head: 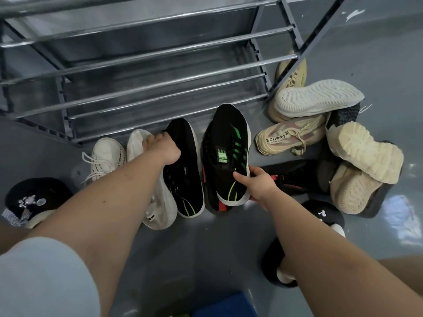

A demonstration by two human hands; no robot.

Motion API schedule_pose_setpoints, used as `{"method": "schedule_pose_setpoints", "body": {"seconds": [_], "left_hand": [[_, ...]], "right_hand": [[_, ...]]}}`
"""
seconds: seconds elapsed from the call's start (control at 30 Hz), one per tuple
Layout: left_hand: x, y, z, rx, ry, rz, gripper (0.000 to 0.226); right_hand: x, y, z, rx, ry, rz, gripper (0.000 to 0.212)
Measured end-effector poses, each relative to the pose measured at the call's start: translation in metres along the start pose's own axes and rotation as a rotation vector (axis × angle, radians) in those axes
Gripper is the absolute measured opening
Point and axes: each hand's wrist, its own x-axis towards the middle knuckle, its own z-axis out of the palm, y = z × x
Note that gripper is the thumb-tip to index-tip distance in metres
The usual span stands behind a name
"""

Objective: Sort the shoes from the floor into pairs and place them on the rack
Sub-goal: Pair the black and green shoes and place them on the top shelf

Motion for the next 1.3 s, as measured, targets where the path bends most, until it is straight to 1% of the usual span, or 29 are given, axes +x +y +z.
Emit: {"method": "schedule_pose_setpoints", "body": {"seconds": [0.1,0.23,0.4,0.53,0.6,0.73,0.83,0.97,1.03,1.13,1.2,1.3], "left_hand": [[0.004,0.0,-0.001,0.024,-0.019,0.002,0.07],[0.003,0.003,-0.008,-0.023,-0.078,-0.038,0.069],[0.02,-0.001,-0.013,-0.099,-0.054,-0.066,0.065],[0.032,-0.014,-0.008,-0.239,-0.061,-0.039,0.081],[0.034,-0.017,-0.006,-0.299,-0.062,-0.051,0.083],[0.036,-0.022,-0.006,-0.35,-0.044,-0.026,0.076],[0.032,-0.02,-0.01,-0.353,0.004,-0.028,0.063],[0.03,-0.019,-0.01,-0.528,-0.019,-0.028,0.051],[0.023,-0.018,-0.013,-0.579,-0.006,-0.039,0.047],[0.008,-0.012,-0.017,-0.618,0.032,-0.064,0.043],[0.003,-0.01,-0.014,-0.649,0.057,-0.042,0.037],[-0.012,-0.006,-0.014,-0.726,0.095,0.054,0.027]], "right_hand": [[0.001,0.001,-0.001,0.027,-0.009,0.015,0.05],[0.003,0.001,-0.006,0.068,-0.039,0.031,0.042],[0.008,0.003,-0.009,0.09,-0.062,0.051,0.029],[0.01,0.004,-0.009,0.076,-0.066,0.061,0.031],[0.011,0.004,-0.009,0.063,-0.063,0.061,0.032],[0.01,0.002,-0.008,0.048,-0.06,0.058,0.029],[0.007,0.001,-0.005,0.045,-0.062,0.058,0.03],[0.003,-0.002,-0.005,0.038,-0.052,0.055,0.036],[0.001,-0.003,-0.007,0.032,-0.047,0.05,0.04],[-0.003,-0.003,-0.01,0.043,-0.05,0.045,0.038],[-0.005,-0.004,-0.01,0.057,-0.058,0.032,0.036],[-0.01,-0.007,-0.01,0.092,-0.098,0.016,0.03]]}}
